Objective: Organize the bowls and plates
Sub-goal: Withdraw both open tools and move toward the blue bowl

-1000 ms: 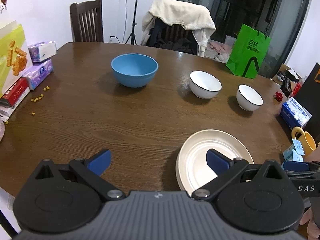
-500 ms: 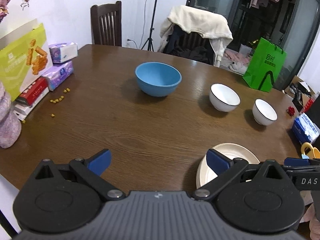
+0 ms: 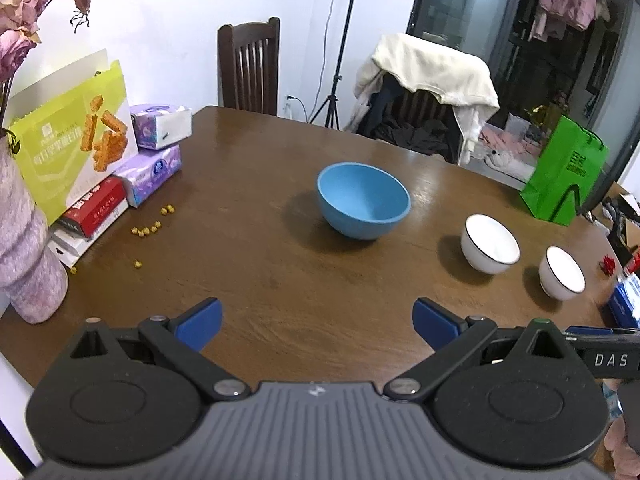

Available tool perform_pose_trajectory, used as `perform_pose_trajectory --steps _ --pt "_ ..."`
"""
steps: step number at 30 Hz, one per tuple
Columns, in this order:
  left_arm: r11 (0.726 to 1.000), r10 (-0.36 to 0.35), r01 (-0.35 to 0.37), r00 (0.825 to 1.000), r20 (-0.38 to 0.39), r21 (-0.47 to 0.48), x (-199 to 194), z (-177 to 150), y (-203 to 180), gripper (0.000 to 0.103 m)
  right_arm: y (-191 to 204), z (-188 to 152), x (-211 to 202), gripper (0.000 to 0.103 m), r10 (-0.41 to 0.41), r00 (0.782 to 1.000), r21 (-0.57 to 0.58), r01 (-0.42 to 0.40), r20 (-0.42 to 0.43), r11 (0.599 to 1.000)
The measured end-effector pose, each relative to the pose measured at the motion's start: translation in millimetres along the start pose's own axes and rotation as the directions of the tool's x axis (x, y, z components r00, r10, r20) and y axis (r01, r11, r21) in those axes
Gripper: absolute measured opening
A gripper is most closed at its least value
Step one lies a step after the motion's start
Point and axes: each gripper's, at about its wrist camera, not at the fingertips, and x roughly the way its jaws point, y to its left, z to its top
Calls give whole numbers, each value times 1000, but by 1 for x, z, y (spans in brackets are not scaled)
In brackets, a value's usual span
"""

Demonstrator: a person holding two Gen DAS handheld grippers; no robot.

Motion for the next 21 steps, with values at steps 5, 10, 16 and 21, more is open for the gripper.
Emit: perform_pose_trajectory --steps 5,10,16,21 --pt "1000 6 -6 1000 -5 -15 16 16 8 103 8 25 15 103 -15 1000 6 15 3 1000" --pt "999 12 -12 1000 -8 -30 31 32 13 103 14 45 28 103 -29 1000 6 29 3 1000" --pt "999 12 -12 1000 4 -29 46 52 12 103 21 67 44 103 -30 1000 12 29 2 999" --pt "1000 13 -13 1000 8 -21 59 66 10 103 25 87 58 103 -34 999 16 34 1 999"
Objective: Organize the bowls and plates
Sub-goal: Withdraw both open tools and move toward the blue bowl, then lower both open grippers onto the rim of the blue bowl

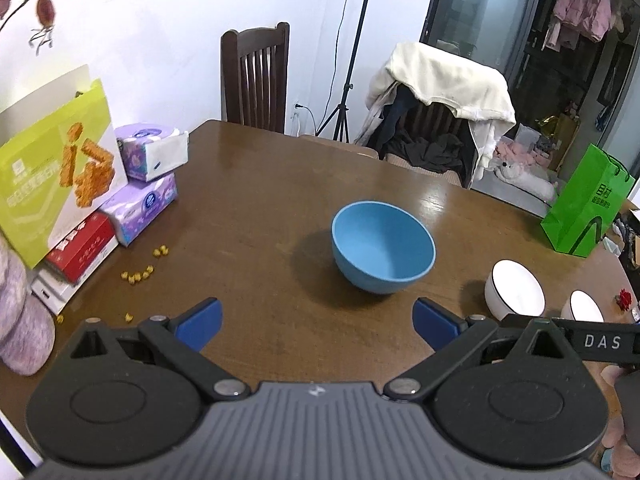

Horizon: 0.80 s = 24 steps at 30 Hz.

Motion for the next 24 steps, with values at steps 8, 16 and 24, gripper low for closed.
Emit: perform_pose_trajectory --steps 8,16,24 --pt "1000 10 -10 1000 -15 -13 31 26 -1 103 -1 30 26 103 -18 1000 26 18 -13 999" --pt "1000 9 -9 999 -37 -26 65 50 -2 103 -8 60 55 103 -31 999 53 33 -32 998" --pt "999 13 -15 997 -70 -29 105 67 -3 103 -18 81 87 103 -63 996 73 67 -57 995"
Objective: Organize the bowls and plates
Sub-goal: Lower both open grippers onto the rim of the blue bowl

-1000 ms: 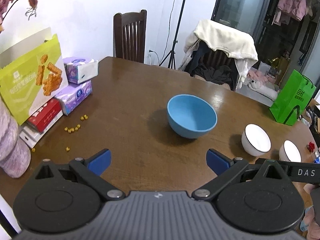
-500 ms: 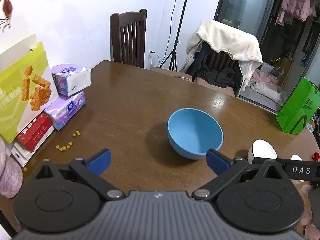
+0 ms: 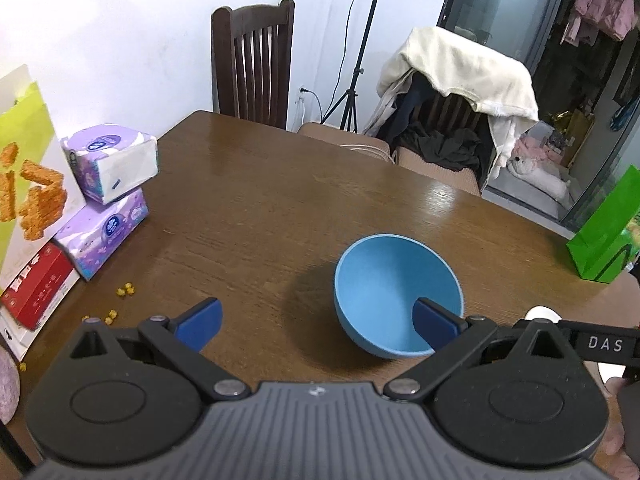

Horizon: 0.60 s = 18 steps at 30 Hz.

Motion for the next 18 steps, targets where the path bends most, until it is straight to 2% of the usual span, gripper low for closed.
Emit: perform_pose_trajectory --steps 10,18 --pt "999 41 -42 998 -48 -22 52 21 2 103 3 17 45 102 -27 999 -17 26 -46 1000" --pt "997 79 -80 994 -79 -9 91 33 -4 103 11 34 77 95 -43 996 -23 41 -74 999"
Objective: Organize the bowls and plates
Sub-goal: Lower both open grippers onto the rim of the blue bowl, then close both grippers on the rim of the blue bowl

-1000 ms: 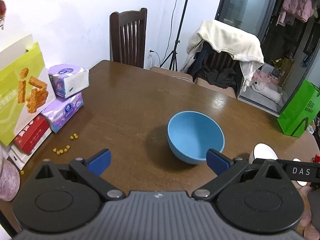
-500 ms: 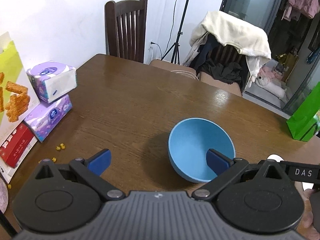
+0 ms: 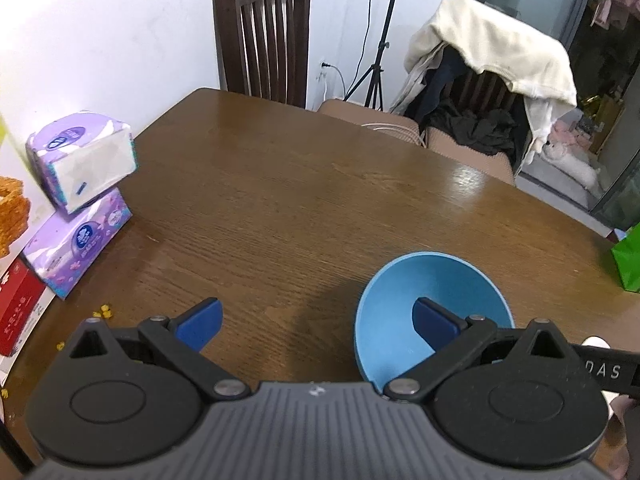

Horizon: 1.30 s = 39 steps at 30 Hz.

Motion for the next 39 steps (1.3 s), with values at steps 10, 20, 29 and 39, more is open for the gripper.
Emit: perform_pose_trajectory --steps 10,20,29,39 --pt "999 54 -54 996 -70 8 42 12 -6 102 14 22 38 73 -41 998 -31 40 -51 999" --pt "1000 18 -16 989 -146 13 67 21 -12 62 26 24 64 45 -71 992 -65 65 -102 996" --pt "998 -59 64 983 -174 22 69 21 -21 8 31 19 71 5 -31 991 -57 24 -126 998" --pt "998 -56 60 983 -175 23 68 20 -23 8 31 20 68 5 -24 993 -40 19 -115 999"
